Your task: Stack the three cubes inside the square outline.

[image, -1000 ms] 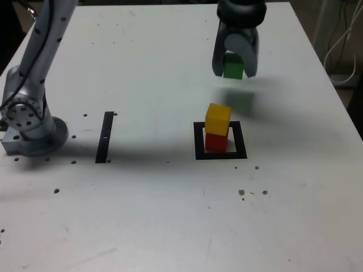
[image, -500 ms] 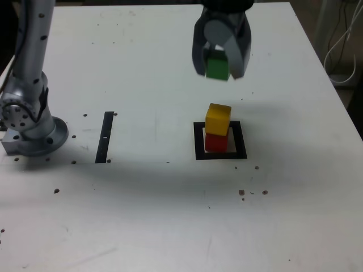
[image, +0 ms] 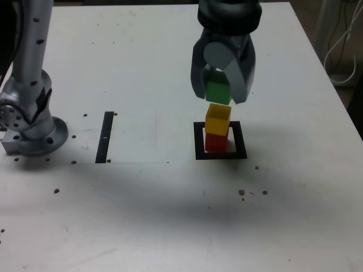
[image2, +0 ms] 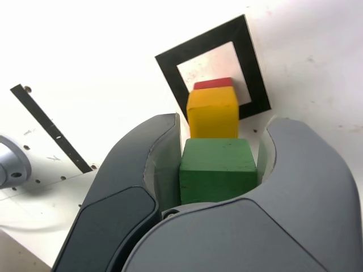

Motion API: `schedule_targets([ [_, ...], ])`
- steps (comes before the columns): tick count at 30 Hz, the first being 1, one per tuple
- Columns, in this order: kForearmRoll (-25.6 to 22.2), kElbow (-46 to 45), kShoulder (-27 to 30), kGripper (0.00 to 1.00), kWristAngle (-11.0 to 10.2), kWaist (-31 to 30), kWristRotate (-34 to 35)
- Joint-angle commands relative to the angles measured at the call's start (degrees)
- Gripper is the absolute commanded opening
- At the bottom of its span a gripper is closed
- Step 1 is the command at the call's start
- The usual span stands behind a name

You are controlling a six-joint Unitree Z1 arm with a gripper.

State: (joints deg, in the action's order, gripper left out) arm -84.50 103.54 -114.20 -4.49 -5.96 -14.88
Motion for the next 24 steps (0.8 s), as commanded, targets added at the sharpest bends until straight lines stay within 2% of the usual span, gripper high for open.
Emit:
schedule_targets([
  [1,-0.16,-0.27,-0.66,0.17,-0.23,-0.01,0.37],
  [10,0.40,-0.71,-2.24,0.18,-0.13,0.00,0.90],
  [21,0.68,-1.52,-2.56,0.37,-0.56,0.01,0.86],
  [24,0.78,-1.78,-2.63,0.45,-0.49,0.01,0.87],
])
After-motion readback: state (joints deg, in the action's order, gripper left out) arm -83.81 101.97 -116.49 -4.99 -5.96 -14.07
